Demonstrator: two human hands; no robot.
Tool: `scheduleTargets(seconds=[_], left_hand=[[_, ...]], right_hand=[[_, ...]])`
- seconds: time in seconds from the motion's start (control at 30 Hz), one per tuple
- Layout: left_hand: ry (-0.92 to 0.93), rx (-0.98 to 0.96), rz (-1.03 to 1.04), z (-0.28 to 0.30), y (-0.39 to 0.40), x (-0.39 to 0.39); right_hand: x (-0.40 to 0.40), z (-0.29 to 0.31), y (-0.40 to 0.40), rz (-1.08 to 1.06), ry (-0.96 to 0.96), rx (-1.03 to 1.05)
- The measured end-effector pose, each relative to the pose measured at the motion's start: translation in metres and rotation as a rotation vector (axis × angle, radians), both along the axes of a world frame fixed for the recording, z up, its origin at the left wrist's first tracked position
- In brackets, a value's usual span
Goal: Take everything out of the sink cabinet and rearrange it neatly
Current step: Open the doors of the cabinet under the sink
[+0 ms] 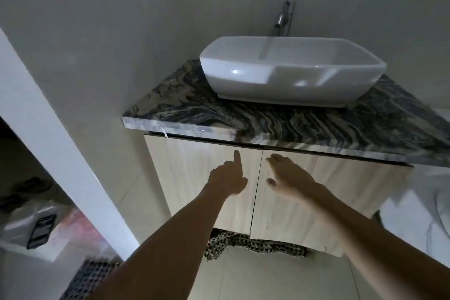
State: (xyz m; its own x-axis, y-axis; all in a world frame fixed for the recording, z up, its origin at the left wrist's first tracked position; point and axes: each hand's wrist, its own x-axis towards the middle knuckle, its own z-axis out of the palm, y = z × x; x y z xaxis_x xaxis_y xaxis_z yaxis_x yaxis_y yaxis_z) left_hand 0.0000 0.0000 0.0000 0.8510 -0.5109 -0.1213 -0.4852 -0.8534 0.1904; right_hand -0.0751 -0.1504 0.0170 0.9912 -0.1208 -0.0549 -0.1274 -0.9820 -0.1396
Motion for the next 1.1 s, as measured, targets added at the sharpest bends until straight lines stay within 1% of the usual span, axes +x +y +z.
scheduleTargets(seconds=[0.1,0.2,0.27,0.37,0.43,0.5,0.57,0.77,0.83,1.0,1.1], left_hand=[[-0.146,-0.083,0.025,-0.052,-0.01,0.011],[-0.358,-0.187,0.047,-0.102,-0.016,0.029],[-0.509,-0.277,0.036,-0.132,-0.02,0.044],[-0.588,-0.459,0.031,-0.177,-0.03,0.053],[-0.646,-0.508,0.059,-0.197,-0.041,0.05],[-0.575,-0.481,0.098,-0.205,-0.05,0.047],[-0.48,-0.413,0.112,-0.204,-0.056,0.042],[-0.408,-0.297,0.149,-0.189,-0.063,0.038],[-0.405,-0.305,0.158,-0.189,-0.065,0.036],[-0.427,-0.347,0.158,-0.192,-0.064,0.028],[-0.41,-0.381,0.174,-0.191,-0.063,0.018]], right_hand=[[0.02,-0.036,0.004,0.026,-0.167,-0.077],[0.04,-0.067,0.003,0.048,-0.33,-0.157],[0.054,-0.078,0.003,0.013,-0.453,-0.204],[0.072,-0.089,0.009,-0.022,-0.499,-0.189],[0.08,-0.094,0.013,-0.038,-0.563,-0.248],[0.082,-0.098,0.018,-0.043,-0.64,-0.338],[0.083,-0.101,0.022,-0.052,-0.629,-0.427],[0.093,-0.092,0.034,-0.131,-0.612,-0.582],[0.094,-0.088,0.036,-0.138,-0.593,-0.583],[0.088,-0.077,0.039,-0.123,-0.559,-0.505],[0.078,-0.066,0.039,-0.083,-0.531,-0.53]])
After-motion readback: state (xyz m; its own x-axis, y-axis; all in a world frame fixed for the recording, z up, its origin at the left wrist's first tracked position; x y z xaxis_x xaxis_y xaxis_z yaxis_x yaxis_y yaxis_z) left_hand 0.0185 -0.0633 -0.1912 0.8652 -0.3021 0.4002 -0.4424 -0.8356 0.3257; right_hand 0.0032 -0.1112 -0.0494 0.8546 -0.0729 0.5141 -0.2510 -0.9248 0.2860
